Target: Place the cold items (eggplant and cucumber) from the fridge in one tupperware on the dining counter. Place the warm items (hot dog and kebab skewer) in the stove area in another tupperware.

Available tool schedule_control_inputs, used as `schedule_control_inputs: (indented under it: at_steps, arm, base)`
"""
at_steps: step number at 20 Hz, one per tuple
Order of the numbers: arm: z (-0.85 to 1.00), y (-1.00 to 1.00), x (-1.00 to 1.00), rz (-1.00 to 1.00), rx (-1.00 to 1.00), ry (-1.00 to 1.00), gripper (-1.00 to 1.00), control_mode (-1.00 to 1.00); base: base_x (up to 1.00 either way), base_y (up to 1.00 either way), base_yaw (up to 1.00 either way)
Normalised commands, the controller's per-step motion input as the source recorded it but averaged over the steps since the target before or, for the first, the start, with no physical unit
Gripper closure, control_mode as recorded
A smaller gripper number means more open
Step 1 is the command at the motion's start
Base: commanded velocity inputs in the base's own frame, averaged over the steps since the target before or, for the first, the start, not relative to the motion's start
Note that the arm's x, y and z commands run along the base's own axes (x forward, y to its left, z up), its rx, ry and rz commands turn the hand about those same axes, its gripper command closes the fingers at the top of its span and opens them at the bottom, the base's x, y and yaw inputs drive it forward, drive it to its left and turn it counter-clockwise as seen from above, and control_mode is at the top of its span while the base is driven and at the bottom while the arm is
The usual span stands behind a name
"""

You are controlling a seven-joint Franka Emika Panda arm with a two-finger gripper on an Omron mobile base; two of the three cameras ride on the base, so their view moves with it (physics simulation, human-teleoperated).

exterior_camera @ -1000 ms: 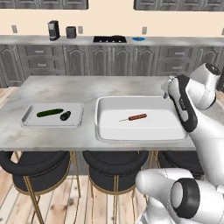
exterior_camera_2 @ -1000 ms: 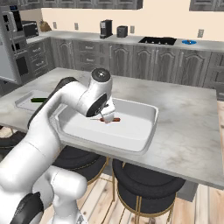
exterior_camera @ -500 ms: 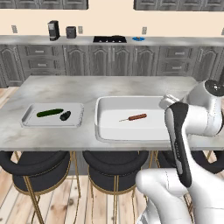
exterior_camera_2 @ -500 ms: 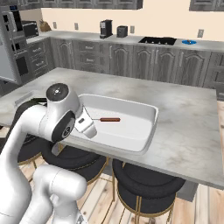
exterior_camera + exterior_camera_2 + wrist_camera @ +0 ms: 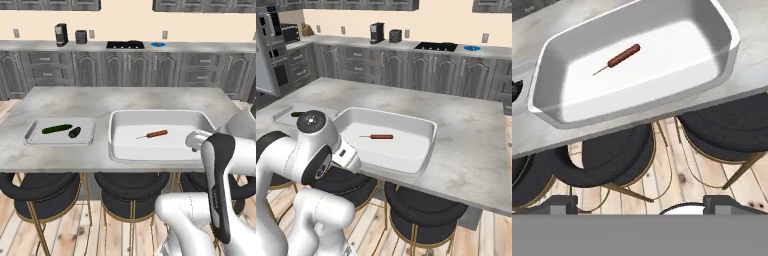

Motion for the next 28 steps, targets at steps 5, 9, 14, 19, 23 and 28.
schedule_control_inputs:
  at_steps: [5, 9, 14, 19, 23, 28]
  arm:
    - [-0.44, 0.21, -0.03, 0.02, -0.19, 0.13, -1.0, -1.0]
    - [-0.66, 0.24, 0.0, 0.01, -0.21, 0.35, -1.0, -1.0]
    - [-0.35, 0.01, 0.0, 0.04, -0.06, 0.09, -1.0, 1.0]
    - [0.0, 0.0, 0.0, 0.0, 0.0, 0.0, -1.0, 1.0]
    - [0.0, 0.0, 0.0, 0.0, 0.0, 0.0, -1.0, 1.0]
    - [0.0, 0.0, 0.0, 0.0, 0.0, 0.0, -1.0, 1.0]
  base:
    - [0.0, 0.0, 0.0]
    - [0.0, 0.0, 0.0]
    - [-0.15, -0.07, 0.04]
    - [-0.76, -0.6, 0.02]
    - [-0.85, -0.98, 0.0]
    - [-0.25, -1.0, 0.0]
